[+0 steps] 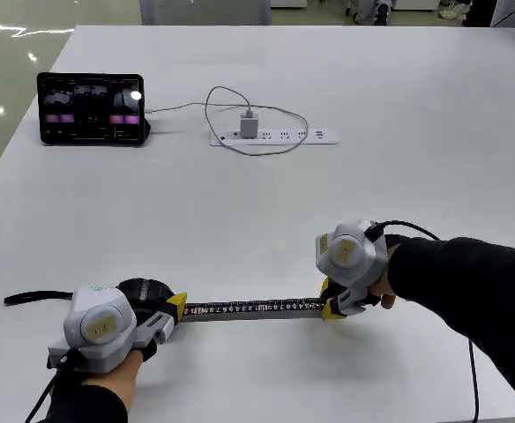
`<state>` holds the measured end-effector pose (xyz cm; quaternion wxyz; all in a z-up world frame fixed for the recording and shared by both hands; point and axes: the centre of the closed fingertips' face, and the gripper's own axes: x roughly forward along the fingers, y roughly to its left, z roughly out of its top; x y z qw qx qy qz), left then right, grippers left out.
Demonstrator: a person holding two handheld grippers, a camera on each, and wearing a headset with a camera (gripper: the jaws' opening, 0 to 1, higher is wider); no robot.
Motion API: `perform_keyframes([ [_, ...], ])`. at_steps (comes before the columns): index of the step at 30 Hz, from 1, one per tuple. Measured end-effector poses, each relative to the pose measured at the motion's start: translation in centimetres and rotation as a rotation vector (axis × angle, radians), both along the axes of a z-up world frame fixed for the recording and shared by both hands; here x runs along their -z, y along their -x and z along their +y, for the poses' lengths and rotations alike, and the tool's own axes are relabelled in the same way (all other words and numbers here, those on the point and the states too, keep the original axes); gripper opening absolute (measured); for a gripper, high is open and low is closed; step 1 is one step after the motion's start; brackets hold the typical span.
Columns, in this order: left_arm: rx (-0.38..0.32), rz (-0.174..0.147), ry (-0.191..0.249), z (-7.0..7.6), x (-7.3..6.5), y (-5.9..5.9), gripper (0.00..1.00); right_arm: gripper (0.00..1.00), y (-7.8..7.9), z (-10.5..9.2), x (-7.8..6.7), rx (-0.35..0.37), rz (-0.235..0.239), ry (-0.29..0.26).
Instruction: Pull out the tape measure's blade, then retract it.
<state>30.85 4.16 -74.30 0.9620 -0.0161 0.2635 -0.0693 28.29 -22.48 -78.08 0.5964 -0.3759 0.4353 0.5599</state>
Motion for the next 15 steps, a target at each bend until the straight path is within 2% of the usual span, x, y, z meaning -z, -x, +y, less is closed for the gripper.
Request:
perform_keyframes([
  [10,0.013,0.005,-0.009,0.01,0.09,0.03,0.62,0.10,0.09,0.17,0.05,-0.020,-0.009,0.010],
  [15,0.013,0.007,-0.007,-0.01,0.09,0.01,0.62,0.10,0.04,0.25,0.05,0.002,-0.007,-0.001],
])
